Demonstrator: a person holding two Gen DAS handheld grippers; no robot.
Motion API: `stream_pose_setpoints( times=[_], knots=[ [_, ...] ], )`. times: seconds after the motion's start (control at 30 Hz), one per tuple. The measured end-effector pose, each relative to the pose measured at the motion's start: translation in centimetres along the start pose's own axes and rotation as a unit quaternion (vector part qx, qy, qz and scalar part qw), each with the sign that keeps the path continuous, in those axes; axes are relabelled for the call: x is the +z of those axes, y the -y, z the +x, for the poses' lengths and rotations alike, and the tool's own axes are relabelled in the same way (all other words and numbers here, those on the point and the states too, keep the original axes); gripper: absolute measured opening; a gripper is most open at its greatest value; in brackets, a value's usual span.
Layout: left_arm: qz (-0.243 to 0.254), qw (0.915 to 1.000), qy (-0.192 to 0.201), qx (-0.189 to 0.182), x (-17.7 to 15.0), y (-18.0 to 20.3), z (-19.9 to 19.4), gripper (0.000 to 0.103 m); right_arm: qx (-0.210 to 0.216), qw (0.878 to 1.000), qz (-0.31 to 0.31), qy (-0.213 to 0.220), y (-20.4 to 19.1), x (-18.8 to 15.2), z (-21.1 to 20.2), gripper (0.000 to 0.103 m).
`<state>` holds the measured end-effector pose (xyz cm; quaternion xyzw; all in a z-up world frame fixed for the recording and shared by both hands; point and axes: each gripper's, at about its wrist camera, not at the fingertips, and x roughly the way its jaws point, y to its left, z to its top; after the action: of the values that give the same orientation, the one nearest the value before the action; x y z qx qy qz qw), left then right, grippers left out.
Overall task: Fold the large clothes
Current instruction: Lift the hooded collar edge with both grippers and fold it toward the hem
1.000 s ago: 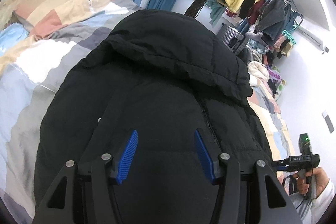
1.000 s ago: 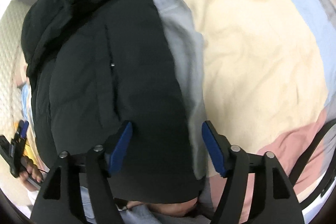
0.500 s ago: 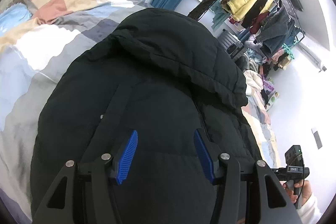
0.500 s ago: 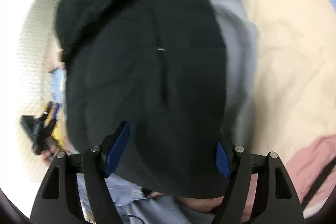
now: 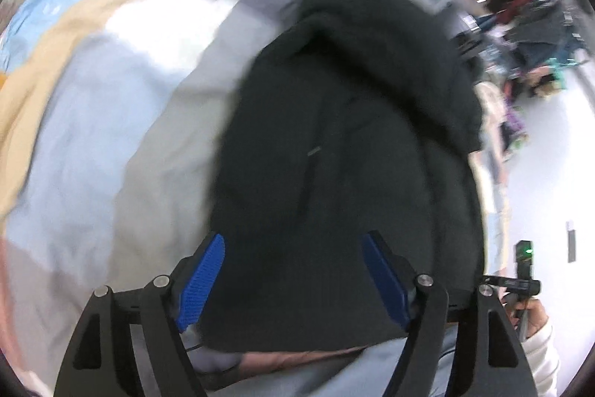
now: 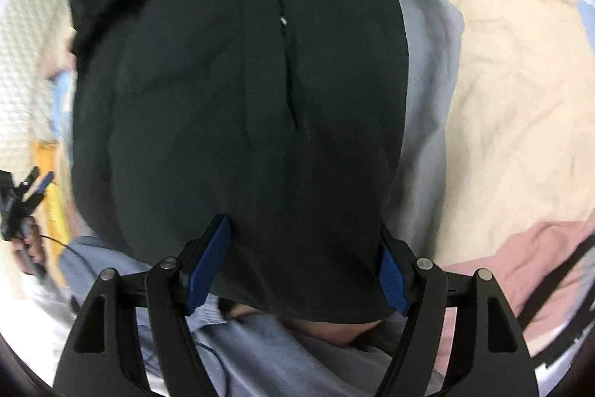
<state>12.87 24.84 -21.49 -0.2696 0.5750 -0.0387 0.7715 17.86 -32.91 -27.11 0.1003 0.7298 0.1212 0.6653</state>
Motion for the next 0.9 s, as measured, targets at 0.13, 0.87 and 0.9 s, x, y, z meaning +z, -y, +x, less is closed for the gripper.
stream_pose_setpoints(
  times=[0.13,0.87,0.9],
  knots=[
    [-0.036,0.9980,-0.050,0.012,-0.1,-2.4,2.8,0.076,-0.028,0.999,0.015,-0.024,0.2,0.3,1.1,0.075],
    [-0.049,0.9877,-0.147,-0.021,-1.8,-0.9,8.6,0.075,-0.026,0.999,-0.033,-0.028,-0.9,0.8,2.0,0.068],
    [-0.028,0.9882,-0.148,-0.028,-2.0,0.2,8.8,0.062,-0.024,0.998,-0.045,-0.021,-1.6,0.7,1.9,0.057]
  ],
)
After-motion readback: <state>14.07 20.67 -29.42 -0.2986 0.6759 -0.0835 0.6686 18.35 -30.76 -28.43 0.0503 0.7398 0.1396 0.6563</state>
